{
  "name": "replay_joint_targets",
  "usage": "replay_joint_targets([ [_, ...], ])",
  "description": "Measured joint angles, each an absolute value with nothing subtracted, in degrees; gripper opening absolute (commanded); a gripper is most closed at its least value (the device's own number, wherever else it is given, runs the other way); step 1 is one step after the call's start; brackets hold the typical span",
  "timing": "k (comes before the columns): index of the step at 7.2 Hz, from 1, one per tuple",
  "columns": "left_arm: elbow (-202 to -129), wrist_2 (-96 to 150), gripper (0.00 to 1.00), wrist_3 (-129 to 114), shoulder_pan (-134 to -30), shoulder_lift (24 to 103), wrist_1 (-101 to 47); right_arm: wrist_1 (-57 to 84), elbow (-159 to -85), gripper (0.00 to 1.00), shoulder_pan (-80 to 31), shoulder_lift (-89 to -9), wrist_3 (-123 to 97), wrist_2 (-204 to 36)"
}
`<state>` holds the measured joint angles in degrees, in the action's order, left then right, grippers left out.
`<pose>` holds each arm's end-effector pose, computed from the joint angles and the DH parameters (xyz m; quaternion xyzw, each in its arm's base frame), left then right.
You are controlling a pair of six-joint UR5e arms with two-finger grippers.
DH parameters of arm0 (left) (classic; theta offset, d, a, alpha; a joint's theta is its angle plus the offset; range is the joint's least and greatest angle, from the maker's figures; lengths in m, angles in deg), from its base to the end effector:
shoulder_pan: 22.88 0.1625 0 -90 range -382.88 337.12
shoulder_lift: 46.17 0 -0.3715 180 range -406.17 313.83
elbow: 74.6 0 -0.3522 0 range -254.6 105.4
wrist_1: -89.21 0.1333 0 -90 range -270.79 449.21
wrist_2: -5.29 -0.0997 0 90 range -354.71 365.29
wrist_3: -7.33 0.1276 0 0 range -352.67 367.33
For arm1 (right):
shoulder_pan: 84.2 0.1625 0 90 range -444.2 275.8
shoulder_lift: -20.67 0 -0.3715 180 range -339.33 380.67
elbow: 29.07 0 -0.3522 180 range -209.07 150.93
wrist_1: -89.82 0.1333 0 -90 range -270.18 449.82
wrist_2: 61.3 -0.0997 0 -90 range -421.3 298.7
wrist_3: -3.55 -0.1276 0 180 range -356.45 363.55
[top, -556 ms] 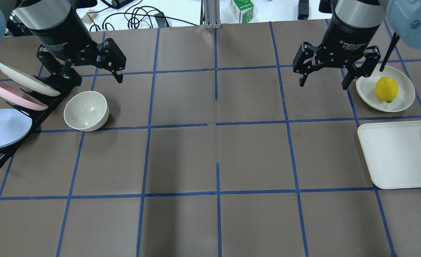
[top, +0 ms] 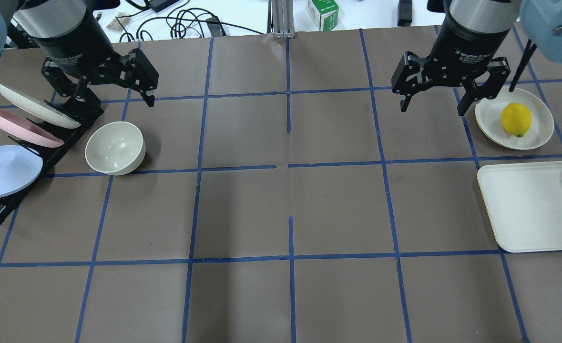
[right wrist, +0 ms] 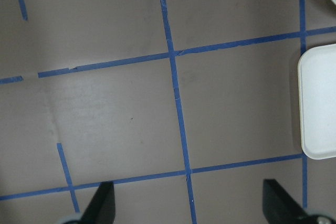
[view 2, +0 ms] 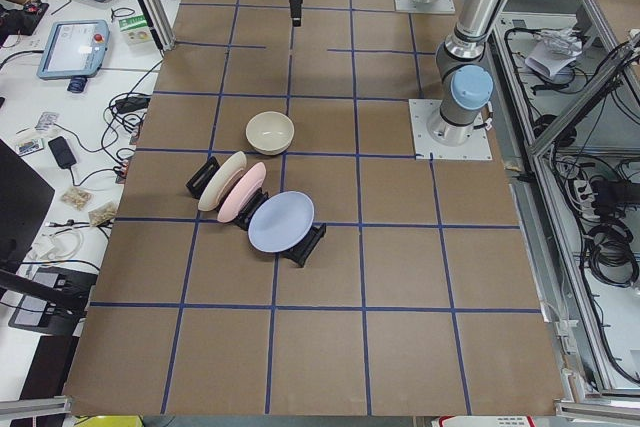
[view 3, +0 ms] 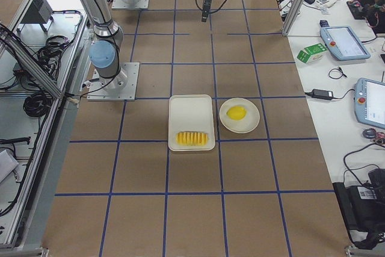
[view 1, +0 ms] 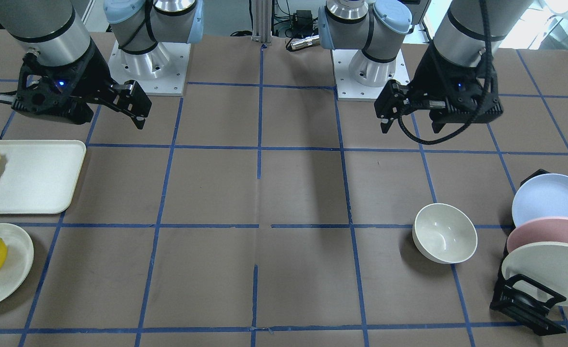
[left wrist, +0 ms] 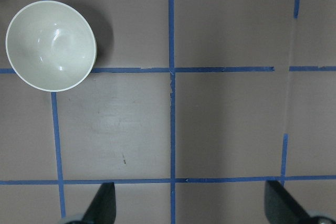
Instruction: Place bowl and put lemon in it
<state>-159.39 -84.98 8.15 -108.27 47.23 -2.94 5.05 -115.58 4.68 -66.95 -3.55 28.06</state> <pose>-0.0943 -0.4821 0.4163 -0.0331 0.9994 0.0031 0.0022 0.1258 -0.4604 0.4061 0.0718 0.9968 0.0362 0.0037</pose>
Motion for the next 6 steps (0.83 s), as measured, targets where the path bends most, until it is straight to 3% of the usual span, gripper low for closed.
replay_joint_targets([
  [3,-161.1,-85.4,1.00,14.5,-96.9,53.6,3.9,0.4,-115.9,1.00,0.3,-65.8,-2.4,28.8],
  [6,-168.2,-84.9,1.00,27.2,-88.5,60.6,18.4,-7.6,-116.0,1.00,-11.9,-59.5,13.9,28.9],
])
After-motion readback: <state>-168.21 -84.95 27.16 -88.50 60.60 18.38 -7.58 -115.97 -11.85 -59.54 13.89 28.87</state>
